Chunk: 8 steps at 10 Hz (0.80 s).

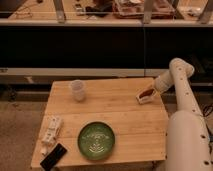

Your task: Place the pepper on the white sponge

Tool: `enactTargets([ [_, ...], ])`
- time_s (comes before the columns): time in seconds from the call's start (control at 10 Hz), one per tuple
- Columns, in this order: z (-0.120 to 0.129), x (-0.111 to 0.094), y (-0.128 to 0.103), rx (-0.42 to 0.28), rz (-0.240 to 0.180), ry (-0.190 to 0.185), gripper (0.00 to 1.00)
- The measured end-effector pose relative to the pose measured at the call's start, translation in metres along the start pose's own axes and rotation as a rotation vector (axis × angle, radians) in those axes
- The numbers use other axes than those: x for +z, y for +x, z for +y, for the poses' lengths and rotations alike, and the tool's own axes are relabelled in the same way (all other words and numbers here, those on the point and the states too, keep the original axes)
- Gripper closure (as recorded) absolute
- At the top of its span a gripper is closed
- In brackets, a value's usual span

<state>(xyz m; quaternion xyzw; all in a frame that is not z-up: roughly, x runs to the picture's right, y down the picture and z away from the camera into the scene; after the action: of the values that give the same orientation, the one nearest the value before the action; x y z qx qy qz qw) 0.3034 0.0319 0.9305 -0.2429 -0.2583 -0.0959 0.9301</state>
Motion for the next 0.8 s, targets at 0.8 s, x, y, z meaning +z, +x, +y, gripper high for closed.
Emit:
enactTargets([
  [0.8, -0.0046, 0.0066, -0.0046, 0.004, -0.021, 0.016, 0.91],
])
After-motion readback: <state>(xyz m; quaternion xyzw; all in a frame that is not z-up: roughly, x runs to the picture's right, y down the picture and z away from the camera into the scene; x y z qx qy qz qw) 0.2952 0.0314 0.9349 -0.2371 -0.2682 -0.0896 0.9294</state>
